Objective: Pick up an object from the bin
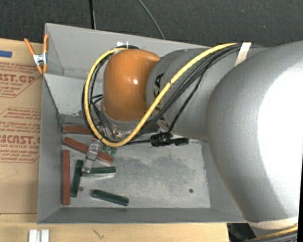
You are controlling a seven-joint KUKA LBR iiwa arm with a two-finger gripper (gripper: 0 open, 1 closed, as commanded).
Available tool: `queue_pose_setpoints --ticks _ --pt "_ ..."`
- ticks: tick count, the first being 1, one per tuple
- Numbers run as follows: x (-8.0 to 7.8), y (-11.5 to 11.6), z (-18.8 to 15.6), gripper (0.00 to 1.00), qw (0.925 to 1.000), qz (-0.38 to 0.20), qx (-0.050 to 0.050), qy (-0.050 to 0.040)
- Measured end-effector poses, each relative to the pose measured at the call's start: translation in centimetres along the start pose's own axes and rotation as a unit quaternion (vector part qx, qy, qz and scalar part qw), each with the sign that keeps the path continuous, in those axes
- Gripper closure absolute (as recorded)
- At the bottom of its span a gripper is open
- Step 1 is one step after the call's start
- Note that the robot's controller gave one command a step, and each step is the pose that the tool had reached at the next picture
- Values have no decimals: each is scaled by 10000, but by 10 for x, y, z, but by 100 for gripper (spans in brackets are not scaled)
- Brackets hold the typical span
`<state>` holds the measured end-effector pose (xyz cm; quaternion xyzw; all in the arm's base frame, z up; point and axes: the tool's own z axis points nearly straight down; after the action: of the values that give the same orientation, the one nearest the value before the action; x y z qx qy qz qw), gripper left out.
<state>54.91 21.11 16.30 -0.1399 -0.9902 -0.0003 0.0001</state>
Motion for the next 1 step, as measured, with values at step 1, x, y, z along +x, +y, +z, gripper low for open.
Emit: queue_pose_setpoints --ticks 1 --pt "0 0 0 0 10000 2 -2 -2"
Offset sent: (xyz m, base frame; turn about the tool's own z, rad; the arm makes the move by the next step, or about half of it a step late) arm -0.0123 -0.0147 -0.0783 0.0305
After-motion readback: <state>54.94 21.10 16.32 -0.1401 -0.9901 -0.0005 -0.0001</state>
